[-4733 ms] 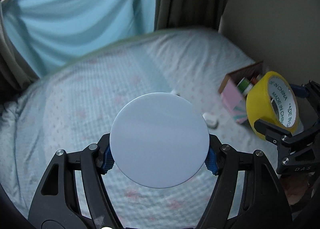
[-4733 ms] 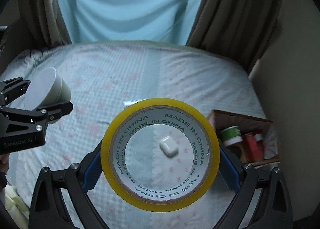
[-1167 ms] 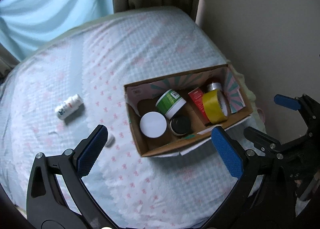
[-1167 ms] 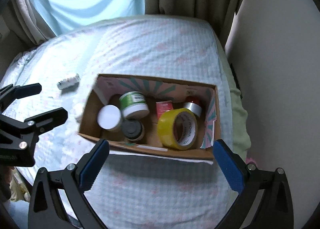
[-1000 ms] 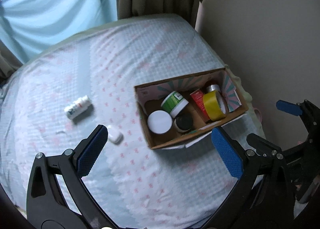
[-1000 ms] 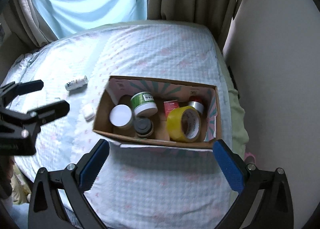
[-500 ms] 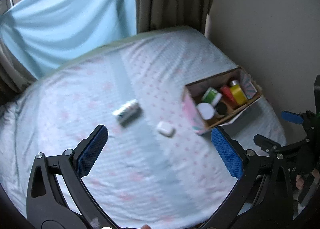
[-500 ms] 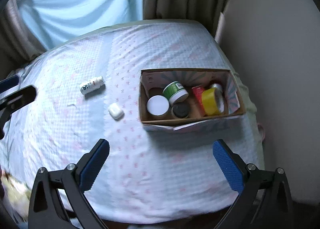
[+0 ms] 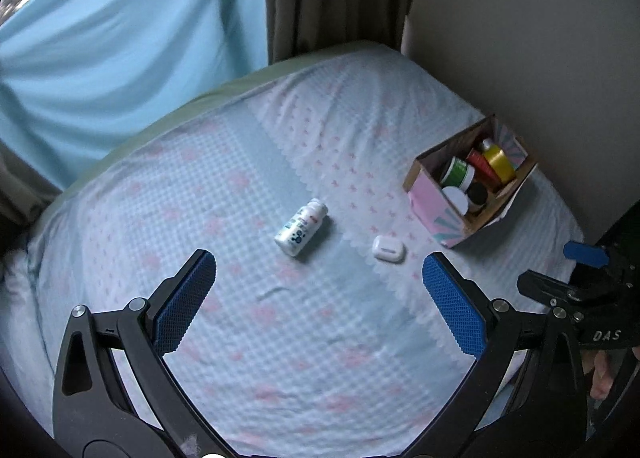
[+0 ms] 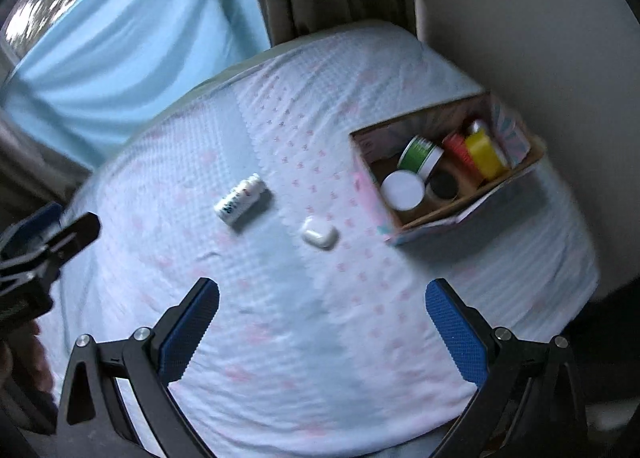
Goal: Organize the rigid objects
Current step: 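Lift both tools from the box and move toward the bottle and earbud case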
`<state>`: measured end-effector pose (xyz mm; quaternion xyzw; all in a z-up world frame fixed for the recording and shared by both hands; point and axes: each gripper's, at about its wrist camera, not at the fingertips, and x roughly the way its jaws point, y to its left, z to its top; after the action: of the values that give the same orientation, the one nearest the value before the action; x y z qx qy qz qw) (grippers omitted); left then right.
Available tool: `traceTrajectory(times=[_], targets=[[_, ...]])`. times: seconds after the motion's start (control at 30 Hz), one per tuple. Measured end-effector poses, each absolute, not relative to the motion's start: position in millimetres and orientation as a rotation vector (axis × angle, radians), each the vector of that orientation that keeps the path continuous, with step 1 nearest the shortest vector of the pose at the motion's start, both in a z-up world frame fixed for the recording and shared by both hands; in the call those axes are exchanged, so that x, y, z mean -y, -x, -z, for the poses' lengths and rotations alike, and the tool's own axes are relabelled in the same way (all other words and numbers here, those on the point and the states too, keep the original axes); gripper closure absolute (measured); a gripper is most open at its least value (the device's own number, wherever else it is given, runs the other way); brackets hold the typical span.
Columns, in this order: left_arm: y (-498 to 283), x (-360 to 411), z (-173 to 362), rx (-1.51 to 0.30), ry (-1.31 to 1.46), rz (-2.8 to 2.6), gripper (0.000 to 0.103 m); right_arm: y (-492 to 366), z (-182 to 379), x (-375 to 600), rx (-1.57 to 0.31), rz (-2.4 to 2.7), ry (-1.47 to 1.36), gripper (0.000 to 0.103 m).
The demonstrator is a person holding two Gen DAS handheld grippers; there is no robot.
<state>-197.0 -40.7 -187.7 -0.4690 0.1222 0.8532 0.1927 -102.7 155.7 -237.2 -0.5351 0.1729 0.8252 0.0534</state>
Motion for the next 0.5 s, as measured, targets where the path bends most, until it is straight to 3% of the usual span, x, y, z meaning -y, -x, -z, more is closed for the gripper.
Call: traceTrajectory(times=[0.2,0.5], targets=[[244,28,220,-0.440,1.379,-2.269,0.000,125,279,-146,-0.670,-2.388,1.665,0.000],[311,-8,311,-0.612,1.536,-2.043,0.002,174,358,-155,-0.859,-2.160,1.681,0.000]])
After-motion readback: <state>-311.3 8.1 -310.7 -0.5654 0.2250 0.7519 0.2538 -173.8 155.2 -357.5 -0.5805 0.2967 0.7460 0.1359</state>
